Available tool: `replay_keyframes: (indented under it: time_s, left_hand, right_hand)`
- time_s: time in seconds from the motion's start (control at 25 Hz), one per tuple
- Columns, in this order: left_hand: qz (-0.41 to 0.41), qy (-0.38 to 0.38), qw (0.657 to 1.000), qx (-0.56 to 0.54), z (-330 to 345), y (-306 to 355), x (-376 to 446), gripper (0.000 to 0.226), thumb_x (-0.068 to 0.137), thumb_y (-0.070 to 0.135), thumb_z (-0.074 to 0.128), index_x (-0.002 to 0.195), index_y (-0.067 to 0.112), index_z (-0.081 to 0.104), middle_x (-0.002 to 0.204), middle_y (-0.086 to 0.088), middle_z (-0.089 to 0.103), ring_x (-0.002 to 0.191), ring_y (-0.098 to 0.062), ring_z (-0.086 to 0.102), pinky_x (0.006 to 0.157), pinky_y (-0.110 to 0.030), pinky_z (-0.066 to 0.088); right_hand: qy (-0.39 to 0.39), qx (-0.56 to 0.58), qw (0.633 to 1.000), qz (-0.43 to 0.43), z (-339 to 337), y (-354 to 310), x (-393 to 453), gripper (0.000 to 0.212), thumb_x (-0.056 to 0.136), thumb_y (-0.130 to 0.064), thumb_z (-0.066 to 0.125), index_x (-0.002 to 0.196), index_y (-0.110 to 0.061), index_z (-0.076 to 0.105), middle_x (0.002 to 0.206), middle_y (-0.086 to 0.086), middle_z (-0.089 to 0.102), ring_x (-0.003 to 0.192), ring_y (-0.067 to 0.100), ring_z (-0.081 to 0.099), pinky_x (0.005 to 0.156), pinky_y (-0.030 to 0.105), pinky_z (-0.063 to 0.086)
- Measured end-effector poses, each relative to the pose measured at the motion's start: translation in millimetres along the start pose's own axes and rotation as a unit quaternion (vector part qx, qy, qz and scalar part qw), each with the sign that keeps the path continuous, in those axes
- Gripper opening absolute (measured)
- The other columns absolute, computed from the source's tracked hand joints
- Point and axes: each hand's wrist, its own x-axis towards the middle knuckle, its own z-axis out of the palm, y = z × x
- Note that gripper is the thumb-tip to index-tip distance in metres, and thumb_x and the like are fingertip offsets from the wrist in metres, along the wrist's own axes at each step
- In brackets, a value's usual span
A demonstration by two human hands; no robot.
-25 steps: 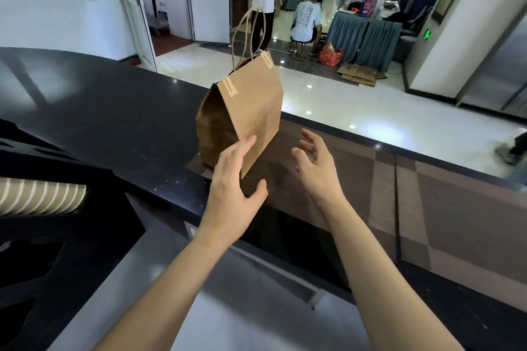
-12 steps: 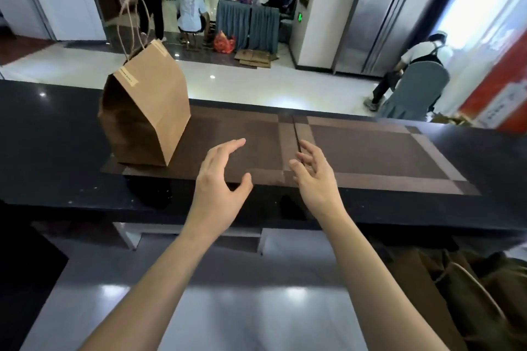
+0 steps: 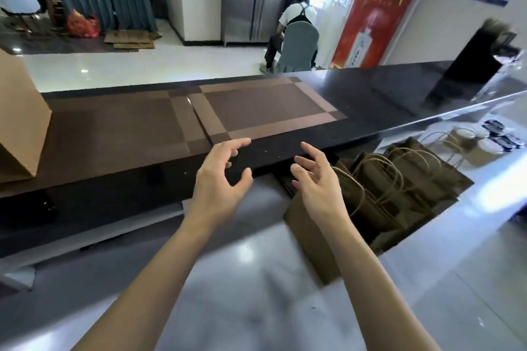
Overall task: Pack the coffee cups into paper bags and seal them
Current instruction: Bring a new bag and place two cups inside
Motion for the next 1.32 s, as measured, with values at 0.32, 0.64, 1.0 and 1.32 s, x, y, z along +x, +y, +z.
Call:
replay_keyframes:
  time_s: [0.32,0.64,1.0,1.32]
  left_hand:
    - [0.009,-0.120,0.991,-0.052,84,0,-15,0.051,0.086,0.016,0.065,0.135,0.028,0.058,0.132,0.012,0.061,0.120,-0.006,0.057,0.101,-0.020,0.045]
    - [-0.063,-0.230,0.969,-0.066,132,-28,-7,0.071,0.094,0.013,0.068,0.153,0.035,0.036,0.154,0.013,0.042,0.136,-0.008,0.045,0.112,-0.029,0.038]
    - [-0.146,-0.308,0.937,-0.079,167,-66,5,0.086,0.094,0.002,0.065,0.162,0.029,0.019,0.167,0.001,0.026,0.153,-0.015,0.026,0.123,-0.041,0.030]
    - [-0.139,-0.344,0.922,-0.116,174,-70,0,0.087,0.094,0.012,0.065,0.157,0.050,0.019,0.155,0.002,0.040,0.144,-0.017,0.036,0.110,-0.034,0.038]
  right_hand:
    - [0.086,-0.036,0.995,-0.024,-80,14,-61,0.048,0.102,-0.022,0.061,0.146,-0.038,0.049,0.129,-0.005,0.066,0.120,0.005,0.062,0.102,0.044,0.055]
    - [0.282,-0.040,0.958,-0.025,-110,58,-106,0.035,0.101,-0.015,0.061,0.135,-0.020,0.057,0.102,-0.004,0.070,0.098,0.011,0.069,0.078,0.023,0.060]
    - [0.196,-0.031,0.964,0.178,-88,142,-120,0.059,0.097,-0.041,0.062,0.148,-0.041,0.032,0.149,-0.006,0.046,0.134,0.017,0.049,0.102,0.026,0.047]
    - [0.142,-0.006,0.967,0.211,-84,161,-118,0.099,0.075,-0.071,0.066,0.156,-0.053,0.013,0.163,-0.010,0.032,0.147,0.017,0.038,0.120,0.053,0.035]
